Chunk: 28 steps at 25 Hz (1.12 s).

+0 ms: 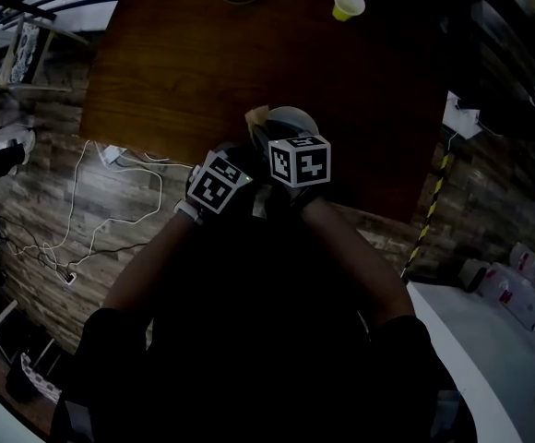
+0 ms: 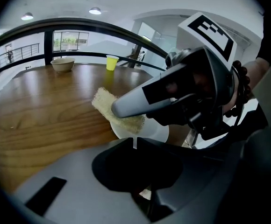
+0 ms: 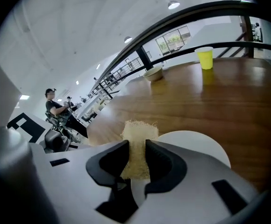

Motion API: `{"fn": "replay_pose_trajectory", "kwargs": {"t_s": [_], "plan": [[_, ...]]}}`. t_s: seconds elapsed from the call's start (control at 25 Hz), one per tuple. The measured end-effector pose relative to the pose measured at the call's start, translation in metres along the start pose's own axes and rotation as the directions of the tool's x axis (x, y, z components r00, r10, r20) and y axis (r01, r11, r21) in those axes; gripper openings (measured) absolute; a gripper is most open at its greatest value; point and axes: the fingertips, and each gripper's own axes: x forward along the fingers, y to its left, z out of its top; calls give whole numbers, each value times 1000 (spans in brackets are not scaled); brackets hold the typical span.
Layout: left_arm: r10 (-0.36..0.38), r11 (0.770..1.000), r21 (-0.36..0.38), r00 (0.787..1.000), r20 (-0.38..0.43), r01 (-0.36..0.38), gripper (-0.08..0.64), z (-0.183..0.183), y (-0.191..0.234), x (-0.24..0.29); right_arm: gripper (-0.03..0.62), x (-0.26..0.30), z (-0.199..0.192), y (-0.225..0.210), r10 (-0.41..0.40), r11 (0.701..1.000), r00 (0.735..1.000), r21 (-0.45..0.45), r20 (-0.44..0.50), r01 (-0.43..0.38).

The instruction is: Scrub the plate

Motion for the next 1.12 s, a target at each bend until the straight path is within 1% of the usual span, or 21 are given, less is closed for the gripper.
{"fn": "replay_pose_trajectory", "kwargs": {"t_s": [0.16, 0.32, 0.48, 0.64, 0.76, 0.84, 1.0, 1.08, 1.12], "plan": [[-8, 1000, 20, 1000, -16, 9, 34, 1, -6, 8, 120, -9, -6, -17, -26, 999, 1000, 44, 3, 26], [-14, 1000, -8, 999, -34, 14, 34, -1, -4, 12, 120, -25, -10, -37, -69, 994, 997, 84, 18, 67], [-10, 1000, -14, 999, -34, 9, 34, 2, -4, 13, 120, -51, -16, -66, -113, 984, 992, 142, 52, 105], [8, 1000, -7, 999, -39, -9, 34, 7, -3, 17, 120, -76, -18, -86, -137, 974, 986, 191, 95, 117], [14, 1000, -12, 999, -50, -15, 34, 8, -4, 18, 120, -90, -19, -96, -170, 968, 979, 205, 111, 145], [31, 999, -16, 998, -46, -32, 34, 10, -3, 16, 120, -96, -20, -102, -195, 962, 974, 216, 112, 168], [76, 997, -2, 997, 11, -76, 34, 20, 0, 7, 120, -105, -15, -111, -259, 946, 959, 232, 119, 227], [71, 997, 6, 997, 24, -71, 34, 21, -3, 4, 120, -105, -7, -104, -263, 948, 955, 220, 139, 229], [62, 998, 9, 998, 21, -62, 34, 19, -5, 3, 120, -101, -4, -95, -246, 955, 959, 205, 143, 215]]}}
